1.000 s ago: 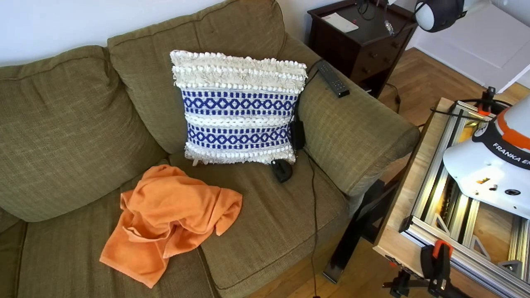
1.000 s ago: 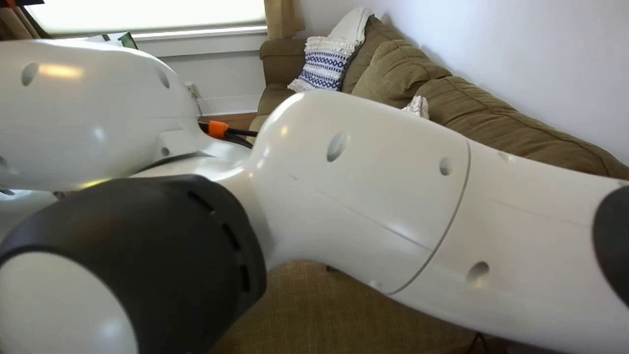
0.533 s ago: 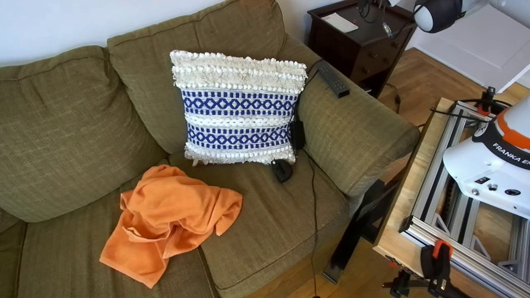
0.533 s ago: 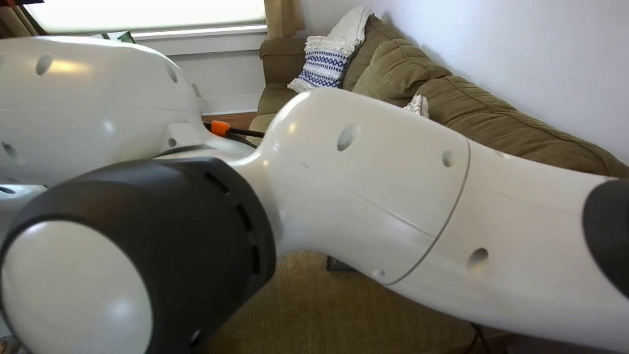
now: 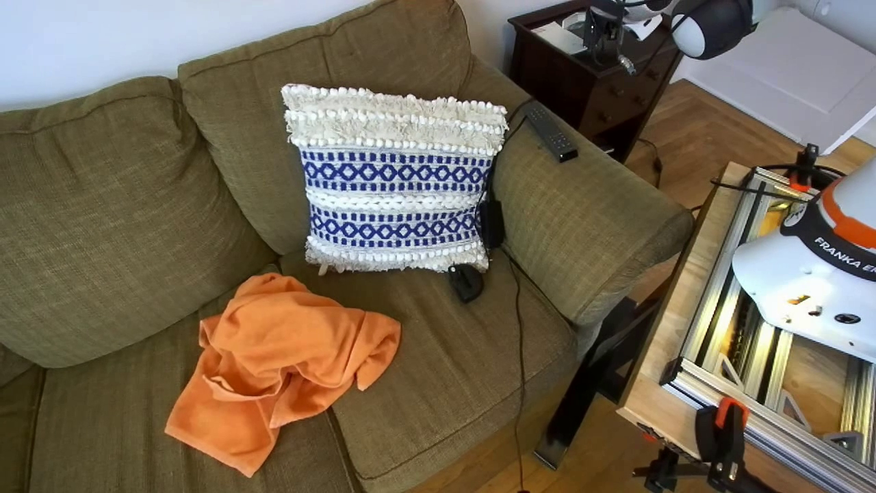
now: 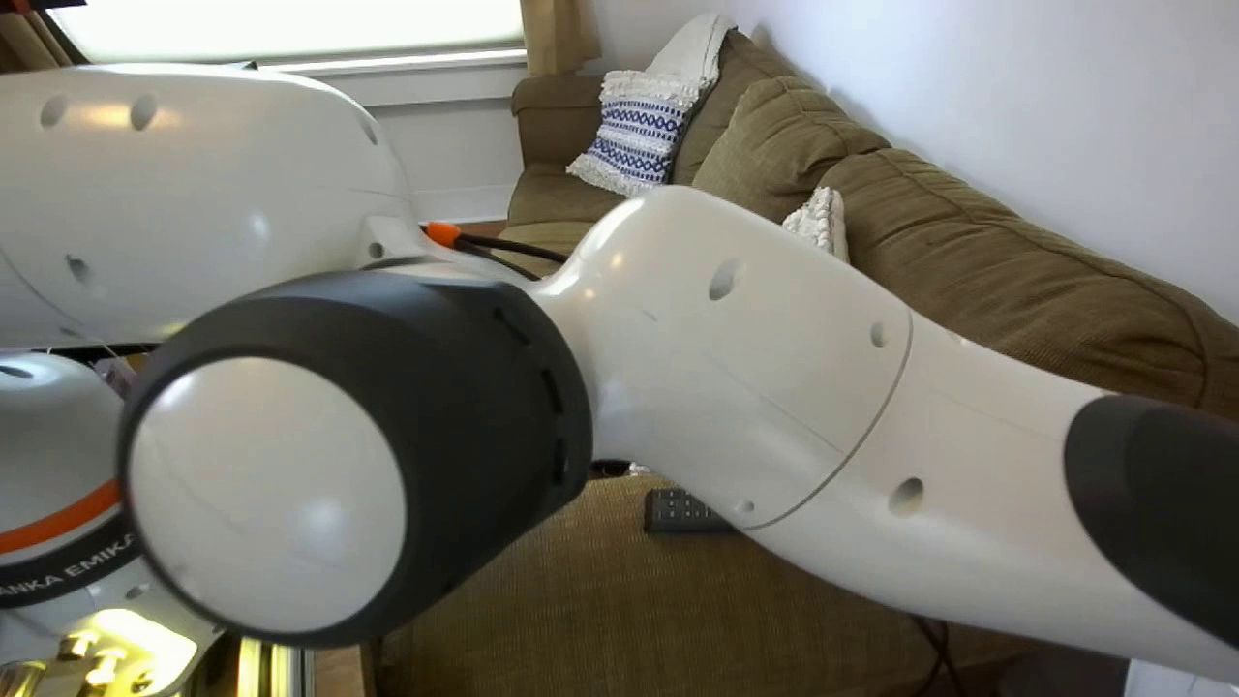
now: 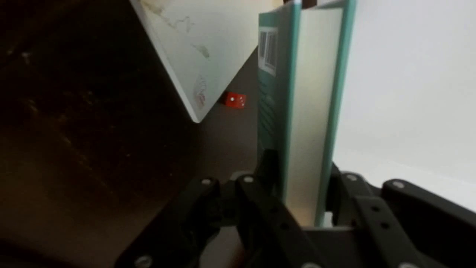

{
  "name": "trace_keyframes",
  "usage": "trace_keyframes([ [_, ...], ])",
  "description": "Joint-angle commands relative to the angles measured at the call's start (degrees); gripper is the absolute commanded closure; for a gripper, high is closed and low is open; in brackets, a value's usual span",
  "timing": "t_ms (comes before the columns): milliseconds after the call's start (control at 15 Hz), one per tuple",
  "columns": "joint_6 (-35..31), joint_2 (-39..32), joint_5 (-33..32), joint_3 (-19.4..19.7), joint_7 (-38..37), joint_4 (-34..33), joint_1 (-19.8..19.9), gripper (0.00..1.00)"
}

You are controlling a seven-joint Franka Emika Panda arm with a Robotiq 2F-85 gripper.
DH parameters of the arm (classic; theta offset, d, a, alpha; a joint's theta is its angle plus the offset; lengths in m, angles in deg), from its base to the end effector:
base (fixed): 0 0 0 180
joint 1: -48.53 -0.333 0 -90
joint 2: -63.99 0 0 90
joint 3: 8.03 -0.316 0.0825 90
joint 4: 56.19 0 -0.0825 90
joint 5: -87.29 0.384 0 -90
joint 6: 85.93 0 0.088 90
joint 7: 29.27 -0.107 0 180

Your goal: Pick up the book and place it on the side table to the right

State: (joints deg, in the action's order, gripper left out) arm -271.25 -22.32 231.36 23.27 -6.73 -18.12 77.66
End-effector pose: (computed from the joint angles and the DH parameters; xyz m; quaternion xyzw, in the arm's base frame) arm 0.5056 -0.5621 0.0860 -0.3038 0.8105 -0.4878 0.1138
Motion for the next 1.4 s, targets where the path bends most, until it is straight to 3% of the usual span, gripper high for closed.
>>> trace_keyframes([
  [0, -0.25, -0.04, 0.00, 0.49, 1.16, 2.38, -0.76, 0.93],
  [333, -0.64, -0.05, -0.20, -0.85, 2.66, 3.69, -0.89, 0.93],
  [400, -0.80, -0.05, -0.48, -1.25, 2.64, 3.66, -0.78, 0.48],
  [533, -0.93, -0.05, -0.86, -1.82, 2.72, 3.61, -0.69, 0.38],
  [867, -0.70, -0.03, -6.86, -7.33, 2.45, 3.53, 0.12, 0.02],
  [1333, -0.56, 2.03, -18.15, -10.17, 1.38, 4.15, -0.15, 0.00],
])
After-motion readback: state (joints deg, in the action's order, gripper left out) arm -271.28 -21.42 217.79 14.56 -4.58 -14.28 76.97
